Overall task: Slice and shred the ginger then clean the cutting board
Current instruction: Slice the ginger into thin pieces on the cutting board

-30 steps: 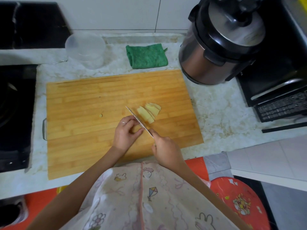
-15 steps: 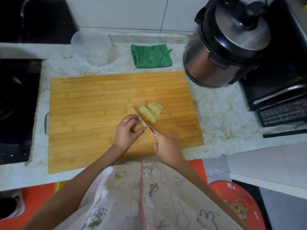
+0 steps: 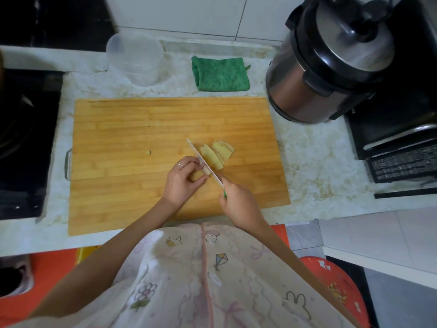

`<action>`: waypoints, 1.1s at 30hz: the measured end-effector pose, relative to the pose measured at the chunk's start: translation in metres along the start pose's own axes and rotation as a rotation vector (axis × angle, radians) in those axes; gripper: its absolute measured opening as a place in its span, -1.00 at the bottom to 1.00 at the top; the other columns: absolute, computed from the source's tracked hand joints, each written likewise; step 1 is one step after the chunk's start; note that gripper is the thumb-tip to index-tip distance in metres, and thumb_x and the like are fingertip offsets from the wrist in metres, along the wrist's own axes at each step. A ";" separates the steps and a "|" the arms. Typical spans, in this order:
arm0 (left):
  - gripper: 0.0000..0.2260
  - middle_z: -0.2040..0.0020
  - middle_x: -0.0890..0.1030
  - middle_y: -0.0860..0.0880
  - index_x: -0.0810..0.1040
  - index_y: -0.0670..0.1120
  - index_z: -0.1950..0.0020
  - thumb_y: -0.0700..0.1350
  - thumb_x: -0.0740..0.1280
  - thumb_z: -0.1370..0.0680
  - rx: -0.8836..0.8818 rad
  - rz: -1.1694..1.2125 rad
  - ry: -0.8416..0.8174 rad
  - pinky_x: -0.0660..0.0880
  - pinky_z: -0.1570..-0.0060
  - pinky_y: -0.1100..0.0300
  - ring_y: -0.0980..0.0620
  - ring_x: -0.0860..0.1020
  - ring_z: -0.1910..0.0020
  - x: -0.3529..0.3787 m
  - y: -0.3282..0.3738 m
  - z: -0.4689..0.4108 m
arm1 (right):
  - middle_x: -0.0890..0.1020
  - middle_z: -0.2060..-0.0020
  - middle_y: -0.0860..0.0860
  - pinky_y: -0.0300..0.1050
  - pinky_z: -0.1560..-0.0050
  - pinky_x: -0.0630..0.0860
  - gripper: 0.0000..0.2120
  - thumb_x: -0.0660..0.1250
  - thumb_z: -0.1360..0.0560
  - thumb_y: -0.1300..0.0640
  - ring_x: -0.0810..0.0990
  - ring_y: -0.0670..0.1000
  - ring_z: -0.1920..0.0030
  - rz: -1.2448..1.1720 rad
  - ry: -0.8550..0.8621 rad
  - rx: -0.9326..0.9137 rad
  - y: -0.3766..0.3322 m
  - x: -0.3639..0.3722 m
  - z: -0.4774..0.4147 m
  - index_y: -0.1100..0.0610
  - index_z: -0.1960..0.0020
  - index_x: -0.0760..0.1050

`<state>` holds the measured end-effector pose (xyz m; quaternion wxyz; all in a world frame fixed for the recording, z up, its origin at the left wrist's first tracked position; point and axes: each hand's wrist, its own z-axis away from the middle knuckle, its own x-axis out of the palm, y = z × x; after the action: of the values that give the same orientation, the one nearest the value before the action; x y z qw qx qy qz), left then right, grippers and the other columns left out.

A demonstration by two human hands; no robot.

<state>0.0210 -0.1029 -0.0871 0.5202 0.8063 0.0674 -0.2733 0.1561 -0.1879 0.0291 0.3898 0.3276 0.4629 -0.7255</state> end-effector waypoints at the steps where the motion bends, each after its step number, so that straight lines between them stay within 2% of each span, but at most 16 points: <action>1: -0.77 0.02 0.60 -0.11 0.60 -0.23 0.15 -0.06 0.47 -0.40 -0.001 0.000 -0.002 0.44 -0.05 0.34 0.06 0.55 0.00 0.000 0.000 0.000 | 0.60 0.18 0.17 -0.09 0.27 0.29 -0.49 0.14 -0.54 0.24 0.56 0.19 0.12 0.012 -0.008 0.004 0.000 0.001 -0.003 0.08 -0.48 0.23; 4: -0.76 0.02 0.60 -0.10 0.60 -0.22 0.15 -0.04 0.47 -0.41 -0.001 -0.008 0.008 0.45 -0.04 0.33 0.06 0.55 0.01 -0.001 0.000 0.001 | 0.62 0.09 0.20 -0.05 0.22 0.33 -0.49 0.15 -0.54 0.22 0.57 0.22 0.04 0.031 -0.023 0.003 0.002 0.002 -0.012 0.08 -0.49 0.21; 10: -0.78 0.01 0.61 -0.10 0.61 -0.22 0.13 -0.07 0.47 -0.42 0.014 -0.010 -0.005 0.51 -0.03 0.21 0.05 0.56 -0.01 -0.001 0.002 0.000 | 0.60 0.10 0.22 -0.02 0.20 0.39 -0.51 0.16 -0.54 0.21 0.55 0.23 0.05 -0.016 -0.051 0.031 0.009 0.009 -0.023 0.08 -0.47 0.25; 14: -0.80 0.01 0.61 -0.11 0.61 -0.22 0.13 -0.10 0.47 -0.40 0.026 -0.024 -0.013 0.52 -0.01 0.20 0.04 0.56 -0.01 -0.002 0.002 -0.002 | 0.58 0.18 0.22 -0.09 0.27 0.26 -0.61 0.14 -0.55 0.22 0.54 0.24 0.10 -0.054 -0.067 0.041 0.013 0.011 -0.023 0.16 -0.38 0.33; 19: -0.80 0.02 0.59 -0.12 0.60 -0.22 0.14 -0.09 0.46 -0.40 0.012 -0.048 -0.014 0.46 -0.06 0.26 0.02 0.54 -0.03 -0.001 0.001 -0.001 | 0.60 0.15 0.25 -0.04 0.24 0.34 -0.48 0.15 -0.56 0.19 0.56 0.26 0.09 -0.045 -0.056 0.030 0.011 0.016 -0.029 0.07 -0.51 0.18; 25: -0.76 -0.02 0.51 -0.14 0.49 -0.22 0.15 -0.09 0.44 -0.36 -0.020 -0.058 -0.062 0.39 -0.11 0.21 -0.03 0.46 -0.10 -0.003 0.004 -0.004 | 0.60 0.16 0.21 -0.10 0.29 0.25 -0.45 0.14 -0.56 0.16 0.57 0.24 0.12 0.020 -0.056 -0.004 0.014 0.014 -0.023 -0.04 -0.52 0.13; 27: -0.72 -0.08 0.43 -0.09 0.45 -0.20 0.13 -0.11 0.46 -0.32 -0.078 -0.033 -0.066 0.35 -0.13 0.28 0.04 0.42 -0.13 -0.004 0.007 -0.004 | 0.55 0.24 0.15 -0.11 0.30 0.26 -0.46 0.13 -0.57 0.17 0.53 0.20 0.21 0.068 -0.067 -0.026 0.017 0.011 -0.014 -0.06 -0.52 0.12; 30: -0.63 -0.12 0.32 -0.05 0.38 -0.21 0.05 -0.17 0.49 -0.29 -0.166 -0.031 -0.066 0.35 -0.03 0.32 0.13 0.38 -0.07 -0.005 0.008 -0.004 | 0.43 0.35 0.05 -0.11 0.35 0.25 -0.46 0.12 -0.57 0.17 0.45 0.11 0.33 0.102 -0.075 -0.043 0.024 0.006 0.000 -0.07 -0.52 0.12; 33: -0.57 -0.14 0.33 -0.17 0.35 -0.23 -0.02 -0.03 0.39 -0.29 -0.167 -0.067 -0.073 0.31 -0.10 0.34 0.16 0.31 -0.12 -0.005 0.009 -0.004 | 0.34 0.47 -0.01 -0.22 0.50 0.15 -0.47 0.14 -0.56 0.21 0.34 -0.03 0.48 -0.061 0.043 -0.044 0.030 0.009 0.010 -0.04 -0.50 0.19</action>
<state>0.0216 -0.1025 -0.0760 0.5783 0.7469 0.0978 -0.3133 0.1764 -0.2070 0.0124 0.3646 0.3205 0.4967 -0.7194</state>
